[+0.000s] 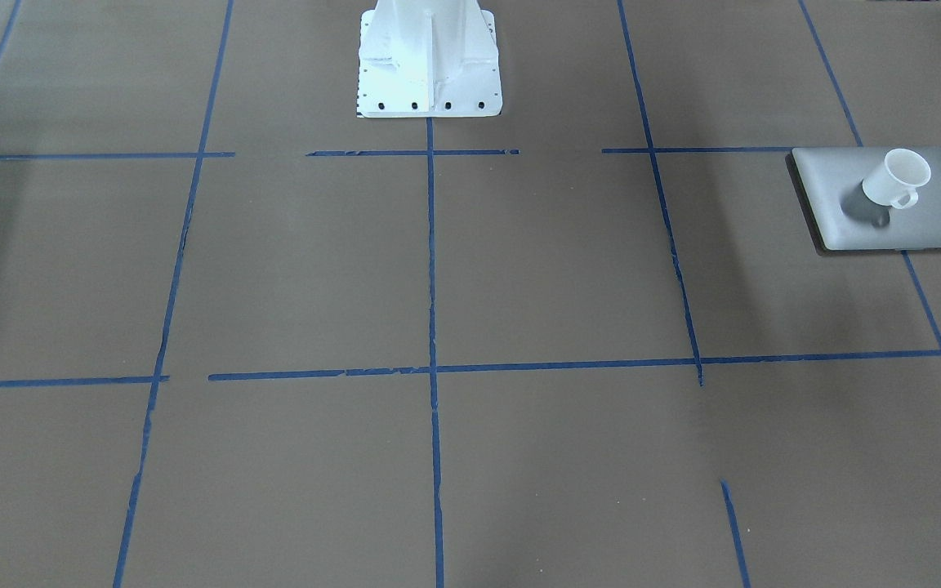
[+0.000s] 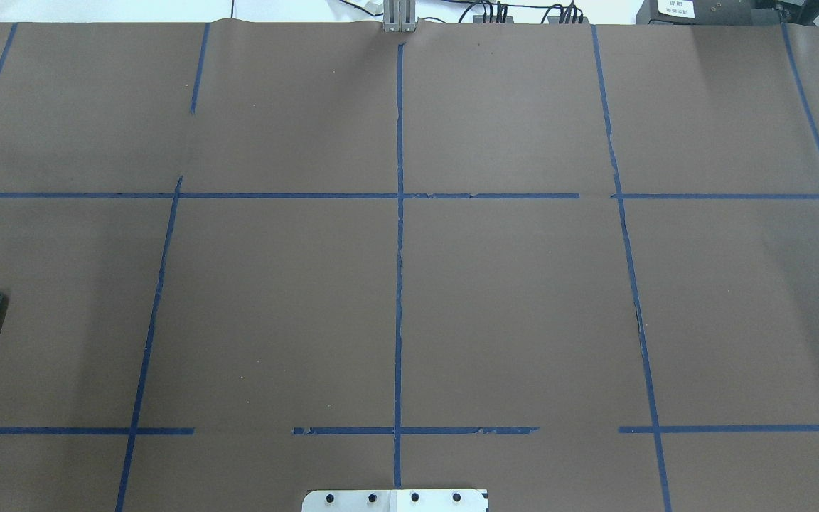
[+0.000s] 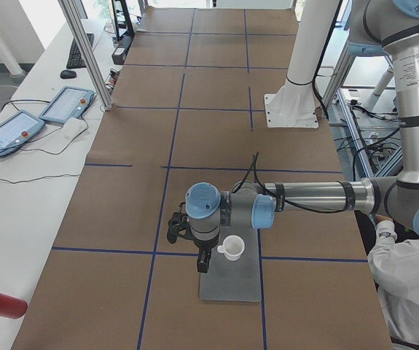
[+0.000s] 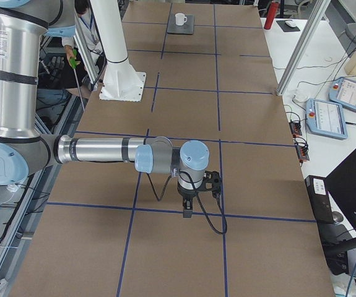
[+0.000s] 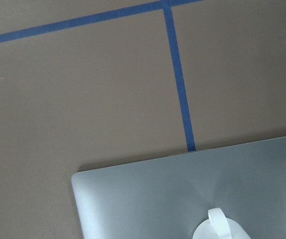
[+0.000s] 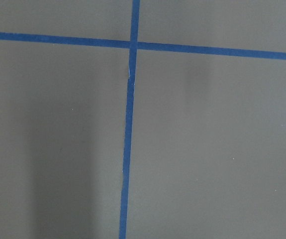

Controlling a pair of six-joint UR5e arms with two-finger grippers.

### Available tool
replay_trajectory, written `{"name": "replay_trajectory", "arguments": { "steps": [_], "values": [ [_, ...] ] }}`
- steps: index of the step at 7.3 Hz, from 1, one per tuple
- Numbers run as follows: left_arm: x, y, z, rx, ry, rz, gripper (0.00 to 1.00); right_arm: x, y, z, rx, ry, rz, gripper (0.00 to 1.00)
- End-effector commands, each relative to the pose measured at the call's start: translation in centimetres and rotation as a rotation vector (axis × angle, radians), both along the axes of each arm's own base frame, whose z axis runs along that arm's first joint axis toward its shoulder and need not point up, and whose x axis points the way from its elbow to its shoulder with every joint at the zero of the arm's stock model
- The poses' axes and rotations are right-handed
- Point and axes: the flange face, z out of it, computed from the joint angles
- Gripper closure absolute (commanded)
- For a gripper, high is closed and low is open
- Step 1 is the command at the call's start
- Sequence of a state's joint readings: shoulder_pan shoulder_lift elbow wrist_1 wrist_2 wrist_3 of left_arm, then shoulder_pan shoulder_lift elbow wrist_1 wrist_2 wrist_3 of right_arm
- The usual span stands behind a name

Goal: Place cup on laptop

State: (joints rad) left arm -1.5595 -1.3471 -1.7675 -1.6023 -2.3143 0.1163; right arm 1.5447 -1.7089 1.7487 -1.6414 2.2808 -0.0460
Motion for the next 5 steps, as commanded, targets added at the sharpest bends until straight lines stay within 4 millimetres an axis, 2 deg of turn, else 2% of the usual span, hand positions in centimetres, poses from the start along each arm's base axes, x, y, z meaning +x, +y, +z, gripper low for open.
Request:
{"name": "replay_trajectory", "arguments": {
  "steps": [1,3,4,5],
  "values": [
    [-1.4,0.8,-2.5,-0.014,0.004,-0.028,0.00,0.0,0.0,0.0,0.000,0.000,0.000,0.00],
    [-1.4,-0.2,-3.8,0.031,0.002,-0.024,0.00,0.0,0.0,0.0,0.000,0.000,0.000,0.00],
    [-1.3,-0.3,-3.4,0.028,0.000,-0.021,0.00,0.0,0.0,0.0,0.000,0.000,0.000,0.00],
    [-1.4,-0.4,-4.0,0.051,0.000,-0.024,0.00,0.0,0.0,0.0,0.000,0.001,0.000,0.00]
  ]
}}
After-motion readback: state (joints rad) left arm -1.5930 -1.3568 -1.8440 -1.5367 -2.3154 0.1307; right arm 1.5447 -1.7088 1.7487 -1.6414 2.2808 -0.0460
